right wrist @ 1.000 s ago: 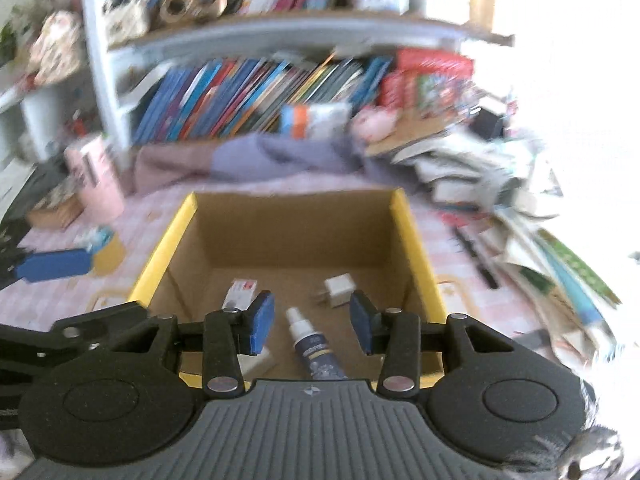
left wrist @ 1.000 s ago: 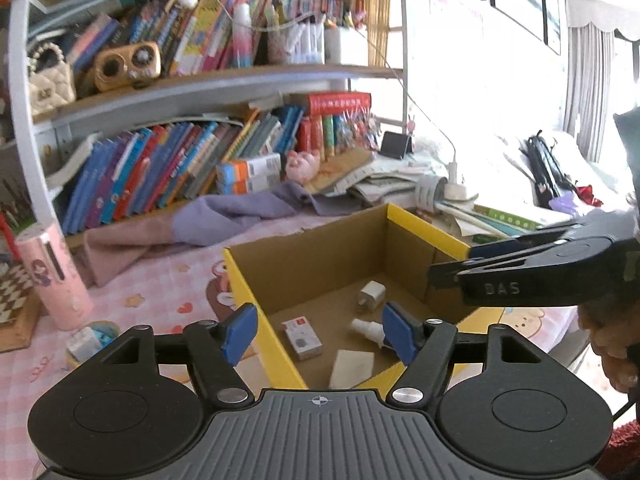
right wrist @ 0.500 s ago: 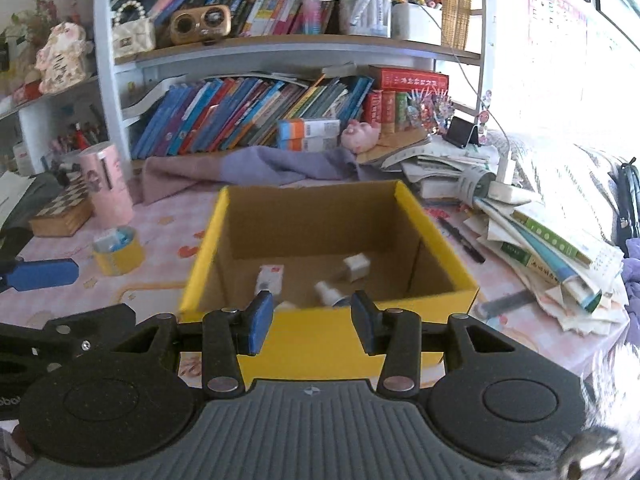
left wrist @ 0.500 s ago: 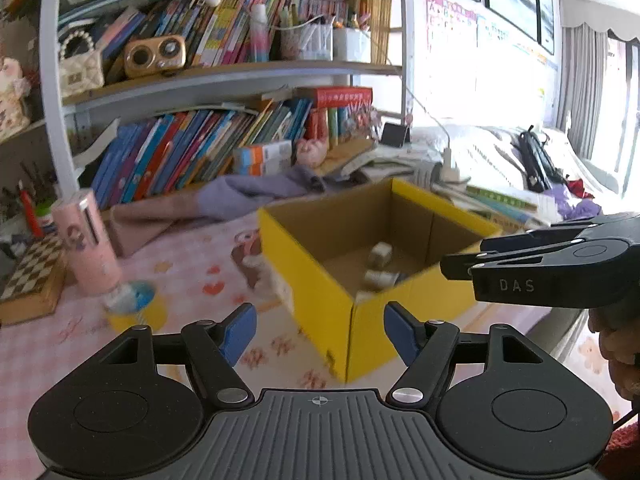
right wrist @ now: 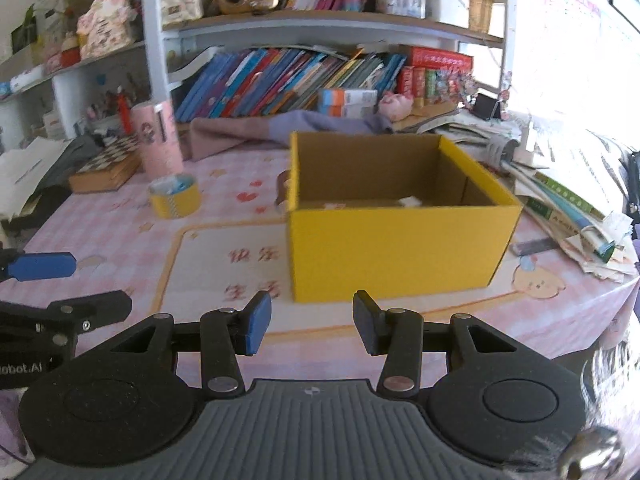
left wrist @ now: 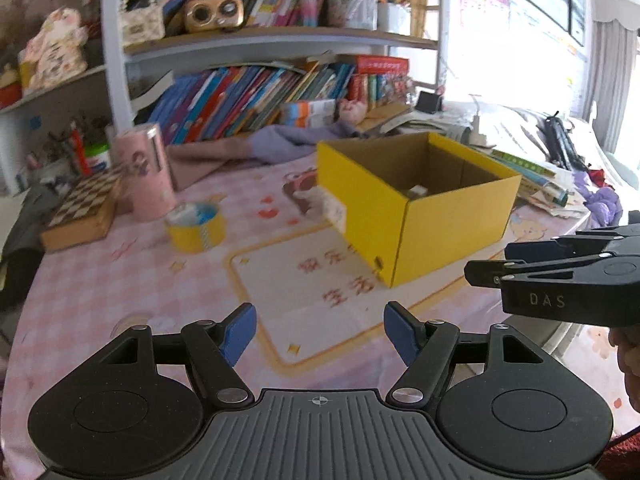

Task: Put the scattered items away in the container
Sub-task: 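Lift both open tools out of the yellow box and back away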

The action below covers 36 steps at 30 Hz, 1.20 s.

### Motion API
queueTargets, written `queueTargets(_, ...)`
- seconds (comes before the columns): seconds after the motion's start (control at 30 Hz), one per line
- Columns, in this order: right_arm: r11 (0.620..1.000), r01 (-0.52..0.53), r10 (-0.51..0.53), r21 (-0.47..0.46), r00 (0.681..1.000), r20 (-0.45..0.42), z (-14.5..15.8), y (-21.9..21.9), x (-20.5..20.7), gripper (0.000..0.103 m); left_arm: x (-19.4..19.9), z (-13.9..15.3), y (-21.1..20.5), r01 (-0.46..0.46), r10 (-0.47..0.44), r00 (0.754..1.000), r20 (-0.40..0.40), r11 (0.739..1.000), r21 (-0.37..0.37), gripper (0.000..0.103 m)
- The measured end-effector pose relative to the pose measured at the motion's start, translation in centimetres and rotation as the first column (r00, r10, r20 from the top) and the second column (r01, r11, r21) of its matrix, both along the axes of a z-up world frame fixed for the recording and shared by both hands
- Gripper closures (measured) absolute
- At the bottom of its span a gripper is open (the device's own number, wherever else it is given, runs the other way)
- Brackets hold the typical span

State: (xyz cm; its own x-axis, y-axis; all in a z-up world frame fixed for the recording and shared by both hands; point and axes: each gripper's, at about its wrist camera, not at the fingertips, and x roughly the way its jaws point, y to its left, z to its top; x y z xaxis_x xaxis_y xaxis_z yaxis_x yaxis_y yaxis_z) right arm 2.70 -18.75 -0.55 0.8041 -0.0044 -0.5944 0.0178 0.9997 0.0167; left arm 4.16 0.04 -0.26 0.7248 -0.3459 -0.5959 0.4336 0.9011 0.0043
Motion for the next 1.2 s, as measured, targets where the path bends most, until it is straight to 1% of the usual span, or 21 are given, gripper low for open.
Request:
queueTargets(0.33, 0.996, -0.086, 0.086, 0.017, 0.996, -0.033, -0.6, 3.7, -1.4, 0.056, -2.1, -0.2, 3.2, -0.075, 0.075, 0.997, -0.015, 0.997, 0.017, 0.031)
queueTargets(0.4, 0.994, -0.104, 0.105, 0.020, 0.994, -0.035, -0.6, 4.3, -1.4, 0.056, -2.3, -0.1, 3.7, -0.089, 0.090, 0.996, -0.014, 0.996, 0.020, 0.028)
queueTargets(0.43, 0.993, -0.114, 0.115, 0.021, 0.993, -0.034, -0.5, 4.7, -1.4, 0.055, -2.3, -0.1, 4.0, -0.097, 0.097, 0.995, -0.013, 0.995, 0.020, 0.023)
queueTargets(0.77, 0.983, -0.181, 0.182, 0.024, 0.982, -0.044, -0.3, 7.0, -0.9, 0.050, -2.2, 0.1, 5.6, -0.126, 0.127, 0.992, -0.005, 0.991, 0.032, 0.021)
queueTargets(1.07, 0.971, -0.240, 0.240, 0.017, 0.970, -0.048, -0.2, 9.1, -0.1, 0.049, -2.1, 0.1, 7.7, -0.189, 0.189, 0.982, -0.010, 0.982, 0.026, 0.019)
queueTargets(1.2, 0.964, -0.266, 0.266, 0.009, 0.963, -0.047, -0.1, 9.9, 0.2, 0.046, -1.9, 0.1, 8.2, -0.206, 0.206, 0.978, -0.013, 0.978, 0.024, 0.019)
